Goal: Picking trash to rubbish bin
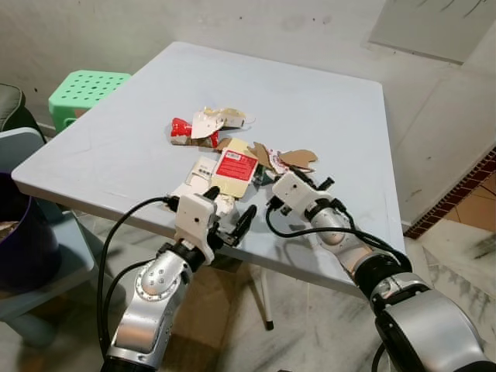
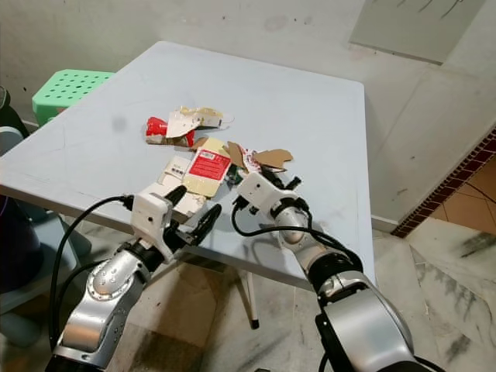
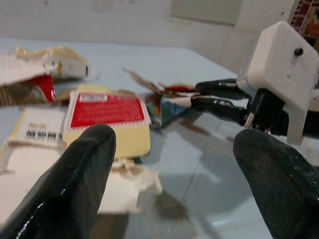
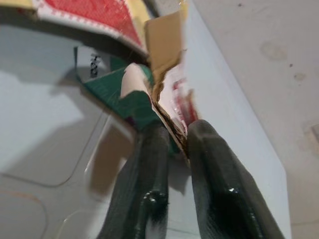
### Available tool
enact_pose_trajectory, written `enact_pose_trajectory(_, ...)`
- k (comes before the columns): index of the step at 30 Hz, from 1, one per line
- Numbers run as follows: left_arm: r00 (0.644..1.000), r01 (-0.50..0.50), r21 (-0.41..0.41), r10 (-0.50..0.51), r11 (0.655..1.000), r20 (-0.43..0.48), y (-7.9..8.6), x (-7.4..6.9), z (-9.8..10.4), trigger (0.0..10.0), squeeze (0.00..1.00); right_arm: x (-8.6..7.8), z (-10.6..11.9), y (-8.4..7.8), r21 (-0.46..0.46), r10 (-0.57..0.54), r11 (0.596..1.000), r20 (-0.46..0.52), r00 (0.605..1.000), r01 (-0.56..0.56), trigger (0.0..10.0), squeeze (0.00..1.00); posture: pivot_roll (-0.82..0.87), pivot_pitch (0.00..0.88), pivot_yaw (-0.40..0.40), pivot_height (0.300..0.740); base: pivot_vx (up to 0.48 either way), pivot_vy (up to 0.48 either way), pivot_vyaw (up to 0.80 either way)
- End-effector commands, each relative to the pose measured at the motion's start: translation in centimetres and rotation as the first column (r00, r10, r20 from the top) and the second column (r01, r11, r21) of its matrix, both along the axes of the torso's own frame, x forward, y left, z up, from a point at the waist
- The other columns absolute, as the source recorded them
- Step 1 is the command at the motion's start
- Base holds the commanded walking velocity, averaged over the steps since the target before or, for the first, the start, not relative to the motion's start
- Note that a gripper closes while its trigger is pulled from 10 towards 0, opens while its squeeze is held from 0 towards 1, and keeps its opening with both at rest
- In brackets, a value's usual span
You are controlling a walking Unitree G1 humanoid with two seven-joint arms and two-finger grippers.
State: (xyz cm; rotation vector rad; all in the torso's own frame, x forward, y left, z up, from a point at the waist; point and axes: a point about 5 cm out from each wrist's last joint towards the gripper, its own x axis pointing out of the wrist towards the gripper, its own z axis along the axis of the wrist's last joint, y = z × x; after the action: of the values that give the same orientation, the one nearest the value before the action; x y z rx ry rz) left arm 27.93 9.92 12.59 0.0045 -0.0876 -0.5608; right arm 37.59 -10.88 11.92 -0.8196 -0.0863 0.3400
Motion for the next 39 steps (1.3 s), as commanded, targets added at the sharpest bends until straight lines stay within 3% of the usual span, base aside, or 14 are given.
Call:
enact_pose_trajectory(1, 1.0, 0.013, 0.009, -0.013, 1.0, 0.005, -0.3, -0.3, 0.2, 10.0, 0.0, 0.2, 0.1, -0.2, -0.016, -0.001, 1.0, -0.016, 1.0, 0.001, 0.0, 0.0, 0.16, 0.15, -0.108, 0.715, 0.0, 0.0, 0.0)
enact_pose_trajectory(9, 1.0, 0.006, 0.014, -0.006, 1.0, -0.002, -0.1, -0.3, 0.2, 10.0, 0.0, 0.1, 0.1, -0.1, -0.015, 0.008, 1.0, -0.014, 1.0, -0.008, 0.0, 0.0, 0.16, 0.165, -0.105, 0.715, 0.0, 0.0, 0.0)
enact_pose_trajectory(15, 1.0, 0.004, 0.009, -0.004, 1.0, -0.004, -0.2, -0.1, 0.2, 10.0, 0.0, 0.2, 0.7, -0.3, 0.029, -0.016, 0.999, 0.045, 0.999, 0.015, 0.0, 0.0, 0.14, 0.146, -0.076, 0.715, 0.0, 0.0, 0.0)
enact_pose_trajectory(21, 0.999, 0.037, 0.018, -0.037, 0.999, 0.014, -1.0, 0.6, 0.7, 10.0, 0.0, 0.4, 1.9, -1.3, 0.182, -0.078, 0.982, 0.099, 0.992, 0.059, 0.0, 0.0, 0.12, 0.121, -0.055, 0.715, 0.0, 0.0, 0.0)
enact_pose_trajectory(22, 0.999, 0.031, 0.029, -0.032, 0.999, 0.032, -0.9, 1.2, 1.0, 10.0, 0.0, 0.3, 2.3, -1.8, 0.262, -0.096, 0.963, 0.113, 0.989, 0.064, 0.0, 0.0, 0.11, 0.107, -0.049, 0.715, 0.0, 0.0, 0.0)
enact_pose_trajectory(26, 0.999, 0.0, 0.014, 0.0, 1.0, 0.054, -0.6, 2.6, 1.7, 10.0, 0.0, -0.7, 2.0, -2.0, 0.411, -0.063, 0.912, 0.134, 0.989, 0.003, 0.0, 0.0, 0.09, 0.084, -0.045, 0.715, 0.0, 0.0, 0.0)
enact_pose_trajectory(30, 0.997, -0.039, 0.003, 0.038, 0.999, 0.06, -0.4, 3.2, 1.9, 10.0, 0.0, -1.0, 2.2, -2.2, 0.485, -0.078, 0.875, 0.156, 0.985, -0.008, 0.0, 0.0, 0.08, 0.069, -0.046, 0.715, 0.0, 0.0, 0.0)
enact_pose_trajectory(32, 0.996, -0.08, -0.014, 0.081, 0.997, 0.043, -0.1, 3.9, 1.9, 10.0, 0.0, -1.2, 2.8, -2.9, 0.549, -0.13, 0.836, 0.191, 0.973, 0.004, 0.0, 0.0, 0.08, 0.069, -0.046, 0.715, 0.0, 0.0, 0.0)
enact_pose_trajectory(33, 0.994, -0.101, -0.02, 0.102, 0.995, 0.035, 0.1, 4.3, 1.8, 10.0, 0.0, -1.3, 2.9, -3.2, 0.573, -0.155, 0.819, 0.193, 0.969, 0.017, 1.7, 0.0, 0.07, 0.056, -0.047, 0.715, 0.0, 0.0, 0.0)
enact_pose_trajectory(34, 0.992, -0.124, -0.032, 0.125, 0.992, 0.029, 0.3, 4.6, 1.8, 10.0, 0.0, -1.3, 3.1, -3.7, 0.601, -0.194, 0.799, 0.202, 0.96, 0.035, 6.8, 0.0, 0.07, 0.054, -0.047, 0.715, 0.0, 0.0, 0.0)
enact_pose_trajectory(35, 0.991, -0.13, -0.054, 0.131, 0.99, 0.021, 0.4, 4.8, 1.9, 10.0, 0.0, -1.4, 3.4, -4.3, 0.617, -0.238, 0.785, 0.217, 0.947, 0.055, 8.3, 0.0, 0.07, 0.049, -0.047, 0.715, 0.0, 0.0, 0.0)
enact_pose_trajectory(36, 0.991, -0.13, -0.054, 0.131, 0.99, 0.021, 0.4, 4.8, 1.9, 10.0, 0.0, -1.4, 3.4, -4.3, 0.617, -0.238, 0.785, 0.217, 0.947, 0.055, 8.3, 0.0, 0.07, 0.049, -0.047, 0.715, 0.0, 0.0, 0.0)
enact_pose_trajectory(37, 0.988, -0.155, -0.088, 0.155, 0.984, -0.008, 0.6, 5.1, 2.0, 10.0, 0.0, -1.6, 3.3, -4.7, 0.67, -0.201, 0.742, 0.177, 0.964, 0.032, 10.0, 0.0, 0.06, 0.046, -0.045, 0.715, 0.0, 0.0, 0.0)
enact_pose_trajectory(39, 0.985, -0.17, -0.12, 0.169, 0.978, -0.019, 0.9, 5.3, 2.0, 10.0, 0.0, -1.9, 3.1, -5.3, 0.748, -0.186, 0.664, 0.147, 0.972, 0.014, 10.0, 0.0, 0.06, 0.044, -0.042, 0.715, 0.0, 0.0, 0.0)
